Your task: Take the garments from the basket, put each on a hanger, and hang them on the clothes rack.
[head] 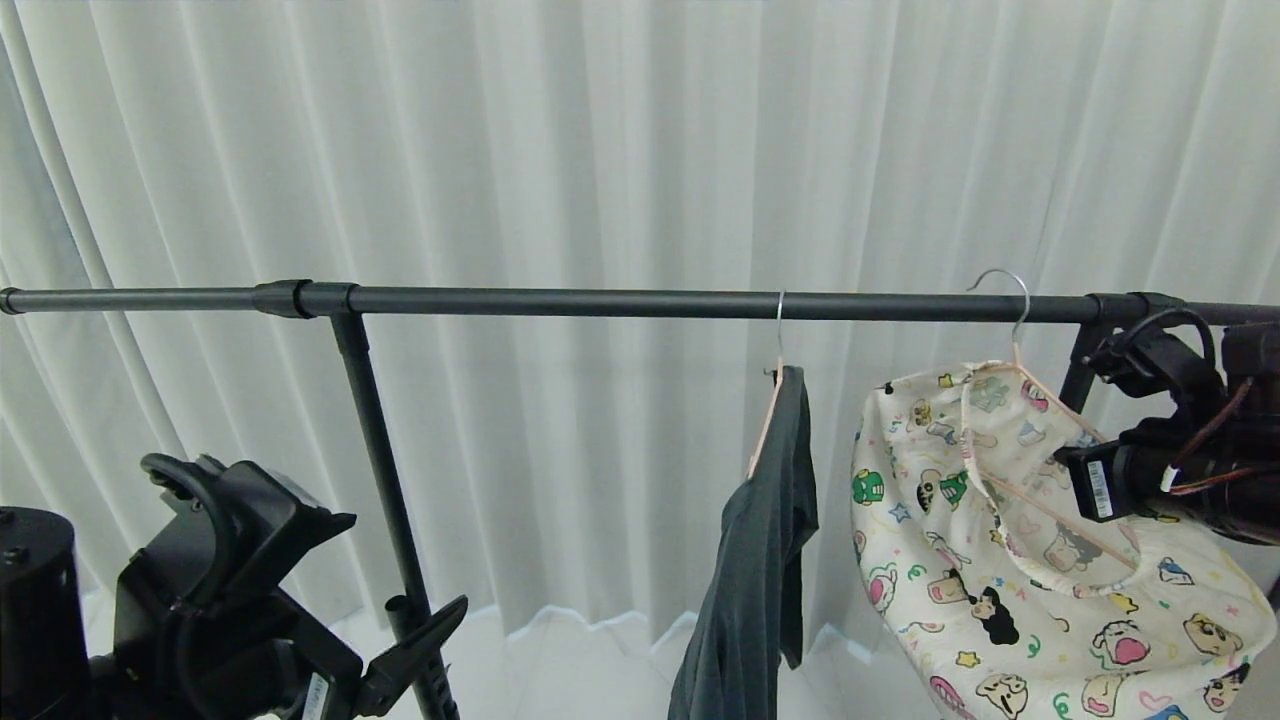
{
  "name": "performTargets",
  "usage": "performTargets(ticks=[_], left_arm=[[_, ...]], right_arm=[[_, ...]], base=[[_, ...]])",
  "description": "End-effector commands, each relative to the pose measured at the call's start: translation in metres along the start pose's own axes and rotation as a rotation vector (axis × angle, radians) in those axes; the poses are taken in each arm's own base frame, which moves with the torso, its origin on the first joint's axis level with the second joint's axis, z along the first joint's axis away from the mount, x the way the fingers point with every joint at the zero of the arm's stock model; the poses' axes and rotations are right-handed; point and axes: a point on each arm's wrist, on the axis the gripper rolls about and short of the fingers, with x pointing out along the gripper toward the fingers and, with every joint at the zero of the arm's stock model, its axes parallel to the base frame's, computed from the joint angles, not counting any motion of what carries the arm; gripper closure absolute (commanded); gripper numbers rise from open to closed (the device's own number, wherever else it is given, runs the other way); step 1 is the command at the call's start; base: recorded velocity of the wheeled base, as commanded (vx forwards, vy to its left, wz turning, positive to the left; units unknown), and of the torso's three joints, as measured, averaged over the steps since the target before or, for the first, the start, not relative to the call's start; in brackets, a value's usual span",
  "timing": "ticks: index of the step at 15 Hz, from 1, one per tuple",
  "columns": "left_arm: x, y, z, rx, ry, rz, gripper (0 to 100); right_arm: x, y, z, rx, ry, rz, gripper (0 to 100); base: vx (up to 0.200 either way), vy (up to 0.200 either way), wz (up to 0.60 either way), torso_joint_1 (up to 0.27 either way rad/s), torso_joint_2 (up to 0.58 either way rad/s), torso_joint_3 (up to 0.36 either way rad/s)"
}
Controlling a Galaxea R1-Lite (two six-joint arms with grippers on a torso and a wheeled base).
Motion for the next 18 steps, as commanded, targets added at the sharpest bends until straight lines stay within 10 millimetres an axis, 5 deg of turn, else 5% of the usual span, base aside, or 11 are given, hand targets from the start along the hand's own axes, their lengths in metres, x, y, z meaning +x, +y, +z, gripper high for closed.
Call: performTargets(ticks=[1,6,7,11,18], left_arm=[[0.0,0.0,0.0,0.0,0.002,0.001,0],[0.0,0.0,-0.001,0.0,0.001,0.0,0],[0.0,0.0,-0.001,0.002,0.001,0.0,0],[-0.001,0.001,0.0,-0.002,-0.003,0.007,0],[-0.001,0.028,-0.003,-0.077,0.029,0.238,0]], right_arm=[[0.009,0.001,-0.002,-0.004,0.025,0.002,100],[0.011,0.001,-0.003,-0.005,0.035,-0.018,100],[0.01,0.001,-0.003,-0.005,0.037,-0.032,0],[-0.007,0.001,0.004,-0.005,-0.018,-0.052,0],[-0.086,-0.001,0.009,-0.001,-0.278,0.123,0]], base=[[0.0,0.0,0.0,0.0,0.0,0.0],[0.0,0.0,0.0,0.0,0.0,0.0],[0.0,0.0,0.0,0.0,0.0,0.0],[0.0,0.0,0.0,0.0,0.0,0.0],[0.0,0.0,0.0,0.0,0.0,0.0]])
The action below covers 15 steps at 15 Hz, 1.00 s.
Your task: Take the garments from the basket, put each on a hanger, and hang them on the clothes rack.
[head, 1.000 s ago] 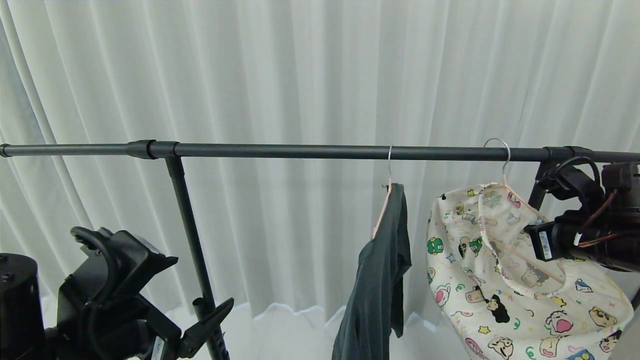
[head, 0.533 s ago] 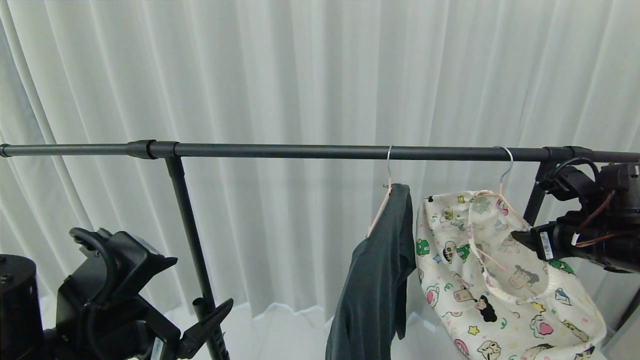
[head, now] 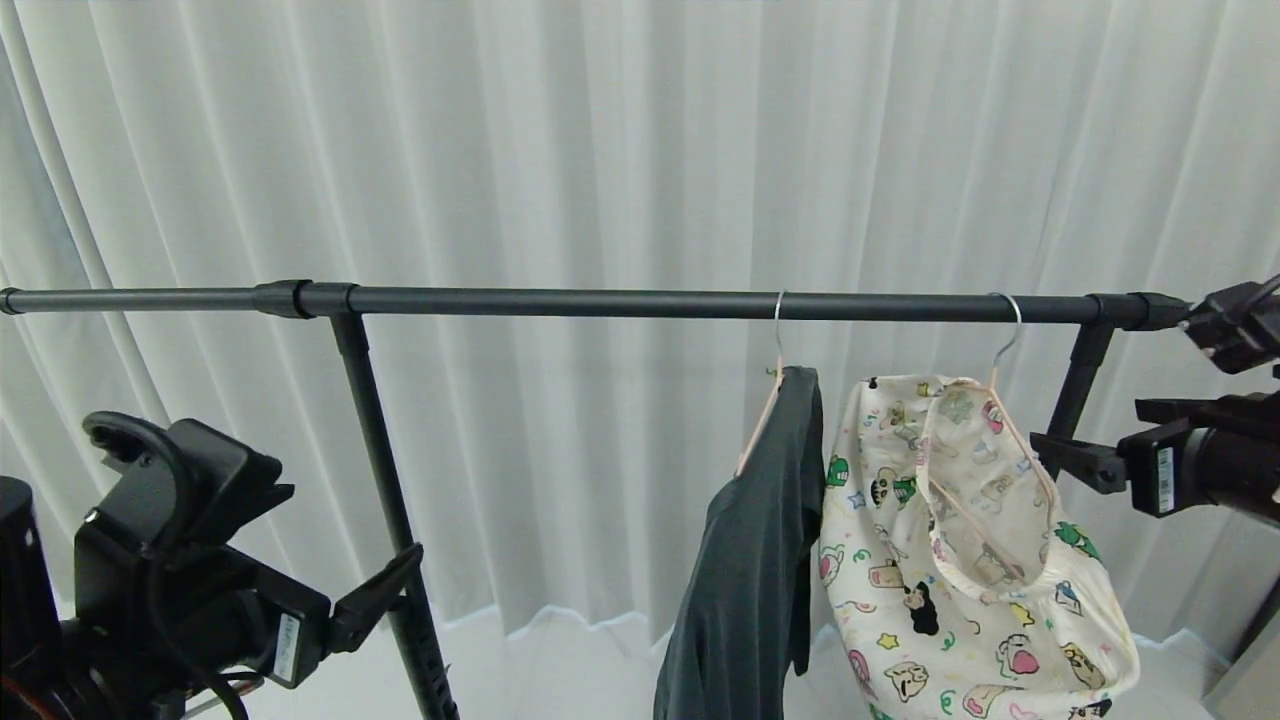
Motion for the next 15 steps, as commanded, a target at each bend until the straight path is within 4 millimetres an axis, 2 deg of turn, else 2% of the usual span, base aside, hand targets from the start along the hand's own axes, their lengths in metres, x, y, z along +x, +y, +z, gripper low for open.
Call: performTargets(ticks=[1,4,5,9,13,15], left_arm=[[0.001,0.01,-0.006,-0.027,0.036,0.073,0],[0.002,0.031,-0.019,-0.08,0.118,0.248,0],[0.0,0.034,-0.025,-0.093,0.144,0.29,0],[-0.025,0.032,-0.052,-0.126,0.17,0.364,0],[-0.058,0.014,-0.091,-0.131,0.157,0.434,0],[-0.072,0.009,-0.099,-0.138,0.133,0.475,0]], right_arm=[[-0.029,-0.001,0.005,0.004,-0.111,0.001,0],[-0.033,-0.017,0.001,0.029,-0.171,-0.105,0],[-0.036,-0.021,-0.003,0.035,-0.169,-0.135,0],[-0.057,-0.022,-0.02,0.042,-0.176,-0.181,0],[-0.083,-0.015,-0.061,0.013,-0.146,-0.235,0],[-0.098,-0.007,-0.089,-0.021,-0.128,-0.26,0]], base=[[0.0,0.0,0.0,0.0,0.0,0.0],[0.0,0.0,0.0,0.0,0.0,0.0],[-0.2,0.0,0.0,0.007,0.0,-0.002],[-0.2,0.0,0.0,0.005,0.0,0.001],[-0.2,0.0,0.0,-0.002,0.0,0.005],[-0.2,0.0,0.0,0.005,0.0,0.002]])
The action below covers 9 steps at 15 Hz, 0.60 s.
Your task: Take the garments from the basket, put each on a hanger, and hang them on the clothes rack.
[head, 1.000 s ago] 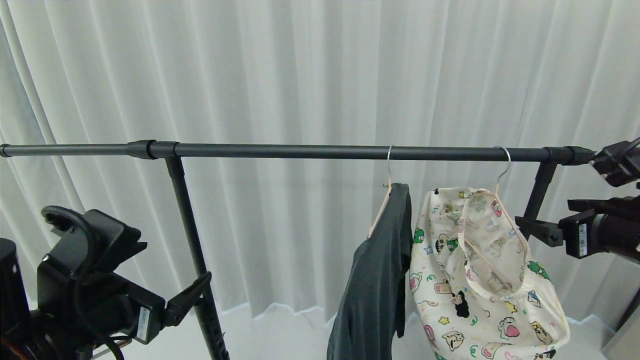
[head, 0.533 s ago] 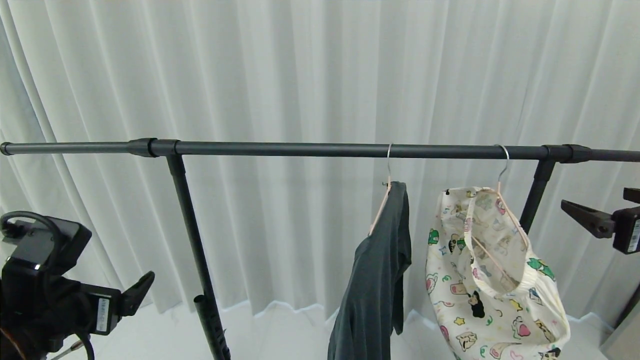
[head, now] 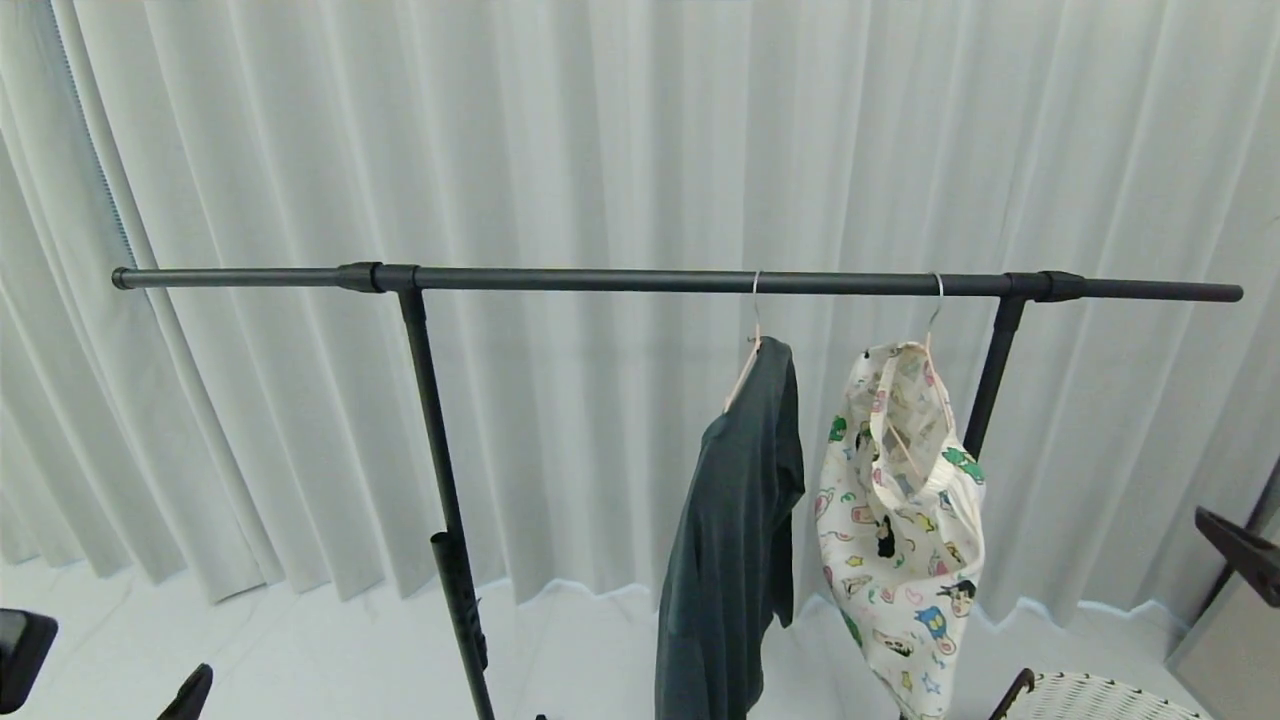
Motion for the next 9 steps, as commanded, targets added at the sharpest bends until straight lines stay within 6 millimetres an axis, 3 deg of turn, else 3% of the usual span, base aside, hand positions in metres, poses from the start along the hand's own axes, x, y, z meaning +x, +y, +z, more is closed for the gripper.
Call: performTargets(ticks=[1,3,5,7,9], left_arm=[[-0.019,0.003,-0.014,-0.031,-0.071,0.047,0],[-0.038,0.004,-0.035,-0.039,-0.099,0.06,0],[-0.053,0.005,-0.054,-0.06,-0.132,0.122,0],[-0.06,0.006,-0.057,-0.118,-0.19,0.206,0],[-0.066,0.006,-0.06,-0.142,-0.257,0.231,0]], right_arm=[[-0.028,0.004,-0.028,-0.032,-0.018,-0.041,0],[-0.052,0.01,-0.07,-0.077,0.01,-0.132,0],[-0.071,0.012,-0.09,-0.076,0.043,-0.224,0],[-0.093,0.016,-0.115,-0.07,0.031,-0.26,0],[-0.101,0.017,-0.118,-0.035,-0.019,-0.272,0]], base=[[-0.2,0.0,0.0,0.007,0.0,0.007],[-0.2,0.0,0.0,0.002,0.0,0.002],[-0.2,0.0,0.0,0.002,0.0,0.002],[-0.2,0.0,0.0,0.002,0.0,0.002],[-0.2,0.0,0.0,0.0,0.0,0.007]])
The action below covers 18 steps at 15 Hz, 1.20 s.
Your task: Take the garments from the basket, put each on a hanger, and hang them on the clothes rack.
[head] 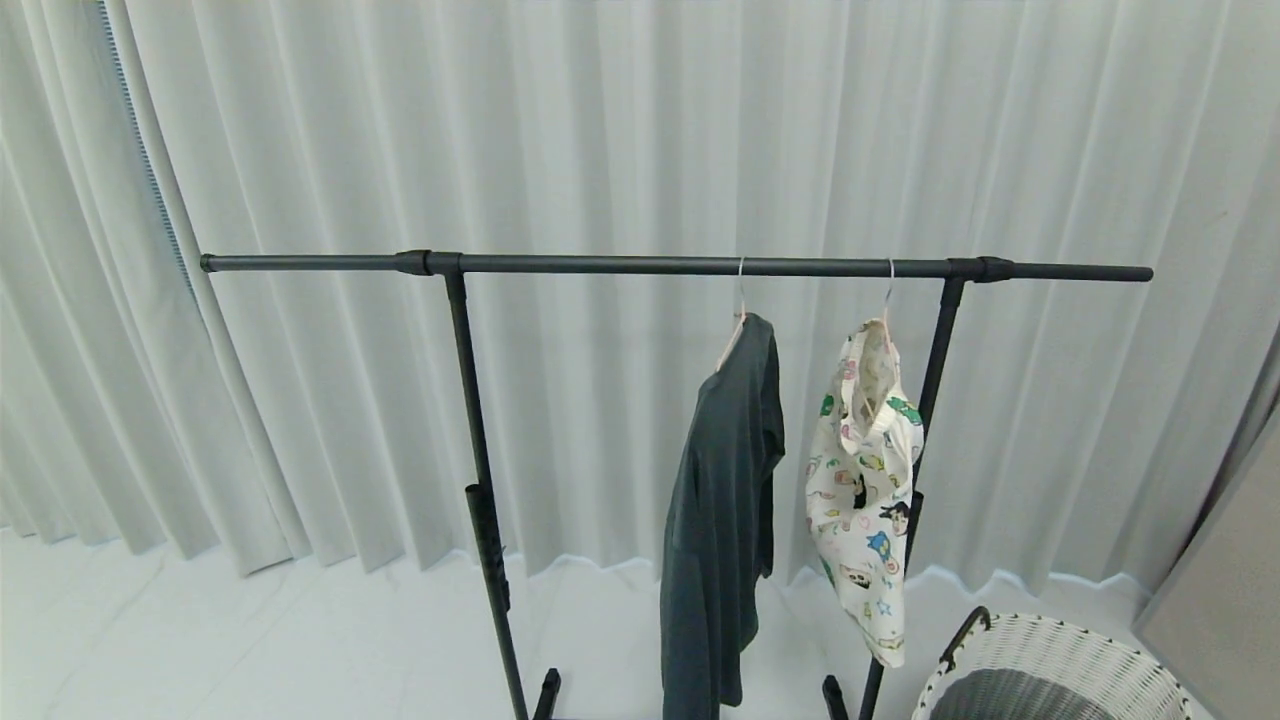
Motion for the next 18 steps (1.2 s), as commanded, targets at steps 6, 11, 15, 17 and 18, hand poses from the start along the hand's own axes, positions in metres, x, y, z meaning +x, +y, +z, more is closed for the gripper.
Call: performTargets(ticks=[6,11,15,17,18], left_arm=[[-0.0121,0.004,-0.0068,-0.112,-0.116,0.096,0],[-0.016,0.0018,-0.0108,-0.283,-0.239,-0.132,0],[-0.0166,-0.0009,-0.0101,-0.321,-0.251,-0.259,0],[-0.0166,-0.001,-0.0102,-0.324,-0.25,-0.264,0],[-0.0166,-0.0018,-0.0112,-0.341,-0.242,-0.294,0]], right_arm=[[-0.0242,-0.0025,-0.0216,0.142,-0.197,-0.121,0],[-0.0212,-0.0008,-0.0207,0.196,-0.28,-0.074,0],[-0.0207,0.0047,-0.0223,0.263,-0.283,0.159,0],[-0.0204,0.0069,-0.0243,0.213,-0.273,0.227,0],[-0.0205,0.0069,-0.0243,0.212,-0.273,0.232,0]], base=[[-0.067,0.0,0.0,-0.001,0.0,0.001],[0.0,0.0,0.0,0.0,0.0,0.0],[0.0,0.0,0.0,0.0,0.0,0.0],[0.0,0.0,0.0,0.0,0.0,0.0],[0.0,0.0,0.0,0.0,0.0,0.0]])
